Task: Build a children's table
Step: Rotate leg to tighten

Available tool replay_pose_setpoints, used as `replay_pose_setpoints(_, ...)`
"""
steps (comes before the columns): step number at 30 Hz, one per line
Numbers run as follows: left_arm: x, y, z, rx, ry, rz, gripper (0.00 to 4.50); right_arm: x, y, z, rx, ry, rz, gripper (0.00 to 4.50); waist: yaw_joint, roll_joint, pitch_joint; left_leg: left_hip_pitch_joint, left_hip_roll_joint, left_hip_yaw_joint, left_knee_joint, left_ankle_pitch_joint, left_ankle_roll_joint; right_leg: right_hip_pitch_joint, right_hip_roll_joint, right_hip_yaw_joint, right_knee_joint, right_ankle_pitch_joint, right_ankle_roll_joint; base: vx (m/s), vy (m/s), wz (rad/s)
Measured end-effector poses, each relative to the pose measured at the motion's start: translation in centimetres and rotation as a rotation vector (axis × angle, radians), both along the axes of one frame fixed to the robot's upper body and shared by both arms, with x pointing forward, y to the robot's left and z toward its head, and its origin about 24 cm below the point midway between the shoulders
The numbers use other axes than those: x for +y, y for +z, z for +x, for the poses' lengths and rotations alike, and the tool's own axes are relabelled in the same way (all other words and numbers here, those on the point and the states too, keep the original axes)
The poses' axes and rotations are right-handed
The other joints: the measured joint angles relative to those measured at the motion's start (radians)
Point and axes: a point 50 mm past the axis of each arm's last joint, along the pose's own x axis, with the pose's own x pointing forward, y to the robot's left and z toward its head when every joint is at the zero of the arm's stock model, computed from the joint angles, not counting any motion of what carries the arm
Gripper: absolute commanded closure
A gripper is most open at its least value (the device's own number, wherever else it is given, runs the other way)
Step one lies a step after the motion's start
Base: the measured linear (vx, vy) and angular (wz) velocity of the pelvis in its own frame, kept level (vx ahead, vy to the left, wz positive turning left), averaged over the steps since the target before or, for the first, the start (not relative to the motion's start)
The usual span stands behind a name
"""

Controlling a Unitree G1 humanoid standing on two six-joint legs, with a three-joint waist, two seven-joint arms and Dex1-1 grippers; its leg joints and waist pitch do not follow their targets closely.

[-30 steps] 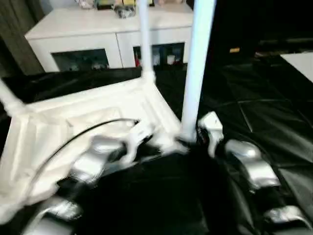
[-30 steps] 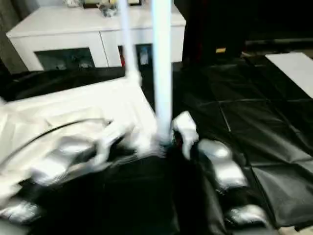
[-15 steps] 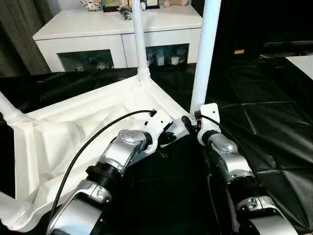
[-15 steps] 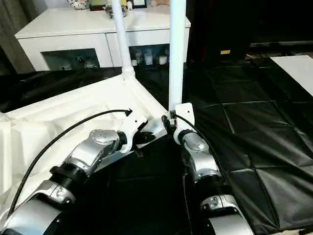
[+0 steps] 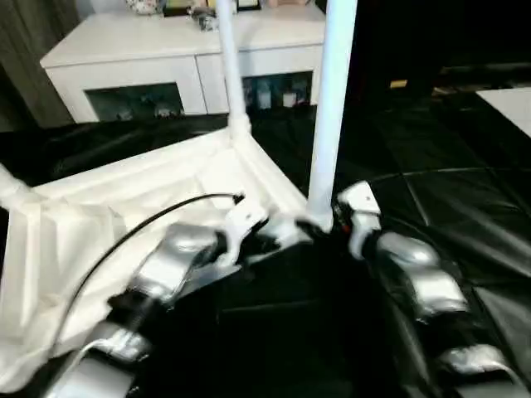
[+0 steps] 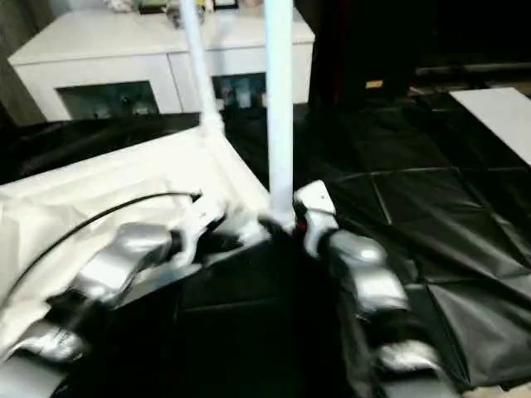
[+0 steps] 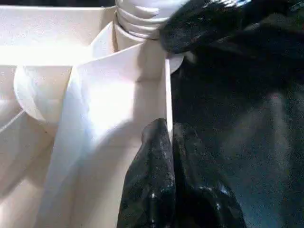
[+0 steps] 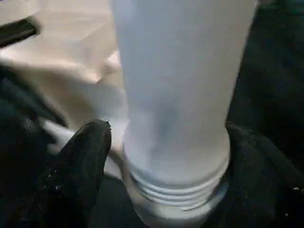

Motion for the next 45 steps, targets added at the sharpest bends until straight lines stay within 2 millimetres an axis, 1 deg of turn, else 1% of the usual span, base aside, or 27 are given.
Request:
replay_pose_setpoints(2, 0.8, 0.1, -1.1, 0.05, -0.078, -0.009, 4.5, -0.1, 0.3, -0.8, 0.003, 0.102, 0.008, 0.7, 0.003, 0.001, 0.001, 0.0, 0.0, 0.0, 0.0, 0.0, 0.0, 0.0, 0.0, 0.0, 0.0, 0.0, 0.0, 0.0, 0.0, 0.0)
replay_pose_setpoints(5, 1.2, 0.2, -1.9, 0.081, -0.13, -0.008, 4.5, -0.2, 0.4, -1.7, 0.03, 0.212, 0.009, 0.7, 0.016, 0.001, 0.002, -0.001, 0.0, 0.001, 0.0, 0.0, 0.0, 0.0, -0.001, -0.001, 0.0, 0.0, 0.0, 0.0, 0.0, 0.0)
replay_pose_setpoints(9, 1.2, 0.2, -2.3, 0.097, -0.158, -0.007, 4.5, -0.7, 0.7, -2.2, 0.042, 0.279, -0.009, 0.7, 0.021, 0.001, 0.002, 0.0, 0.0, 0.002, 0.001, 0.0, 0.0, 0.001, -0.001, 0.001, 0.001, 0.0, -0.001, 0.0, 0.0, 0.0)
replay_pose_setpoints(10, 1.3, 0.2, -2.4, 0.1, -0.161, -0.008, 4.5, -0.8, 0.7, -2.3, 0.046, 0.292, -0.011, 0.85, 0.02, 0.0, 0.002, 0.0, 0.0, 0.002, 0.001, 0.0, 0.0, 0.001, -0.001, 0.001, 0.001, 0.0, -0.001, 0.0, 0.0, 0.0)
replay_pose_setpoints(11, 1.3, 0.1, -2.5, 0.104, -0.164, -0.009, 4.5, -0.9, 0.7, -2.4, 0.052, 0.306, -0.015, 0.85, 0.02, 0.0, 0.002, 0.0, 0.0, 0.002, 0.001, 0.0, 0.0, 0.001, -0.001, 0.001, 0.001, 0.0, -0.001, 0.0, 0.0, 0.0)
replay_pose_setpoints(13, 1.4, 0.1, -2.6, 0.108, -0.163, -0.007, 4.5, -1.1, 0.5, -2.6, 0.07, 0.321, -0.025, 0.85, 0.02, 0.0, 0.002, 0.001, 0.0, 0.002, 0.001, 0.0, 0.0, 0.001, -0.001, 0.001, 0.001, 0.0, 0.0, 0.0, 0.0, 0.0)
replay_pose_setpoints(14, 1.4, 0.1, -2.6, 0.108, -0.164, -0.005, 4.5, -1.3, 0.4, -2.7, 0.077, 0.326, -0.032, 1.13, 0.02, 0.0, 0.002, 0.001, 0.0, 0.002, 0.001, 0.0, 0.0, 0.001, -0.001, 0.001, 0.001, 0.0, 0.0, 0.0, 0.0, 0.0)
replay_pose_setpoints(17, 1.4, 0.1, -2.6, 0.109, -0.162, -0.003, 4.5, -1.2, 0.4, -2.8, 0.082, 0.338, -0.035, 1.27, 0.019, 0.0, 0.002, 0.001, 0.0, 0.002, 0.001, 0.0, 0.0, 0.001, -0.001, 0.001, 0.002, 0.0, 0.0, 0.0, 0.0, 0.0)
replay_pose_setpoints(19, 1.5, 0.1, -2.6, 0.11, -0.161, -0.003, 4.5, -1.1, 0.4, -2.8, 0.083, 0.339, -0.036, 1.53, 0.019, 0.0, 0.002, 0.001, 0.0, 0.002, 0.001, 0.0, 0.0, 0.001, -0.001, 0.001, 0.002, 0.0, 0.0, 0.0, 0.0, 0.0)
replay_pose_setpoints(20, 1.5, 0.1, -2.6, 0.11, -0.16, -0.003, 4.5, -1.1, 0.4, -2.8, 0.082, 0.339, -0.036, 1.53, 0.019, 0.0, 0.002, 0.001, 0.0, 0.002, 0.001, 0.0, 0.0, 0.001, -0.001, 0.001, 0.002, 0.0, 0.0, 0.0, 0.0, 0.0)
replay_pose_setpoints(23, 1.5, 0.1, -2.6, 0.11, -0.159, -0.002, 4.5, -1.1, 0.4, -2.8, 0.084, 0.338, -0.034, 1.72, 0.019, 0.0, 0.002, 0.001, 0.0, 0.002, 0.001, 0.0, 0.0, 0.001, -0.001, 0.001, 0.002, 0.0, 0.0, 0.0, 0.0, 0.0)
replay_pose_setpoints(28, 1.6, 0.1, -2.6, 0.108, -0.155, 0.002, 4.5, -0.9, 0.3, -2.7, 0.086, 0.328, -0.024, 1.77, 0.019, 0.0, 0.002, 0.001, 0.0, 0.002, 0.001, 0.0, 0.0, 0.001, -0.001, 0.001, 0.002, 0.0, 0.0, 0.0, 0.0, 0.0)
replay_pose_setpoints(30, 1.6, 0.0, -2.4, 0.097, -0.13, 0.008, 4.5, -0.5, 0.0, -2.4, 0.082, 0.283, -0.012, 1.78, 0.014, -0.002, 0.002, 0.002, 0.0, 0.002, 0.001, 0.0, 0.0, 0.001, -0.001, 0.001, 0.003, 0.0, 0.0, 0.0, 0.0, 0.0)
replay_pose_setpoints(31, 1.3, -0.1, -2.1, 0.083, -0.098, 0.004, 4.5, -0.1, -0.3, -2.0, 0.075, 0.233, -0.006, 1.78, 0.011, -0.004, 0.001, 0.003, 0.0, 0.002, 0.0, 0.0, 0.0, 0.002, -0.001, 0.001, 0.003, 0.0, -0.001, 0.0, 0.0, 0.0)
replay_pose_setpoints(32, 0.9, -0.1, -1.2, 0.054, -0.031, 0.011, 4.5, 0.1, -0.5, -1.1, 0.059, 0.115, -0.004, 1.78, 0.006, -0.007, 0.001, 0.004, 0.0, 0.002, 0.001, 0.0, 0.0, 0.002, -0.001, 0.001, 0.004, 0.001, -0.002, 0.0, 0.0, 0.0)
replay_pose_setpoints(34, 0.0, -0.1, -0.1, 0.016, 0.052, 0.023, 4.5, 0.4, -0.5, 0.1, 0.041, -0.046, -0.008, 1.78, 0.0, -0.007, 0.001, 0.004, -0.001, 0.002, 0.001, 0.0, -0.001, 0.002, -0.001, 0.002, 0.002, 0.001, -0.003, 0.0, 0.0, 0.0)
replay_pose_setpoints(35, -0.7, -0.2, 0.3, 0.005, 0.09, 0.019, 4.5, 0.6, -0.6, 0.5, 0.038, -0.135, 0.001, 1.78, -0.001, -0.008, 0.002, 0.004, -0.001, 0.002, 0.001, 0.0, -0.001, 0.003, -0.001, 0.003, 0.002, 0.001, -0.002, 0.0, 0.0, 0.0)
replay_pose_setpoints(38, -1.9, -0.4, 0.9, -0.003, 0.166, 0.009, 4.5, 1.0, -0.8, 1.1, 0.03, -0.299, 0.008, 1.78, -0.001, -0.01, 0.001, 0.005, -0.002, 0.002, 0.001, 0.0, -0.001, 0.004, -0.001, 0.005, 0.001, 0.001, -0.002, 0.0, 0.0, 0.0)
replay_pose_setpoints(41, -3.9, -0.1, 1.9, -0.024, 0.24, 0.025, 4.5, 1.9, -0.8, 2.1, 0.018, -0.508, -0.001, 1.78, 0.002, -0.011, 0.001, 0.004, -0.003, 0.003, 0.001, 0.0, 0.0, 0.004, -0.001, 0.008, 0.001, 0.001, -0.002, 0.0, 0.0, 0.0)
replay_pose_setpoints(43, -4.7, 0.0, 2.2, -0.033, 0.255, 0.029, 4.5, 2.1, -0.6, 2.5, 0.011, -0.587, -0.007, 1.78, 0.002, -0.01, 0.001, 0.003, -0.004, 0.004, 0.001, 0.0, 0.0, 0.004, -0.001, 0.011, 0.001, 0.001, -0.002, 0.0, 0.0, 0.0)
replay_pose_setpoints(45, -5.0, 0.1, 2.4, -0.039, 0.259, 0.027, 4.5, 2.2, -0.5, 2.7, 0.004, -0.625, -0.018, 1.78, 0.002, -0.009, 0.0, 0.002, -0.004, 0.004, 0.001, 0.0, 0.0, 0.004, -0.001, 0.011, 0.001, 0.001, -0.002, 0.0, 0.0, 0.0)
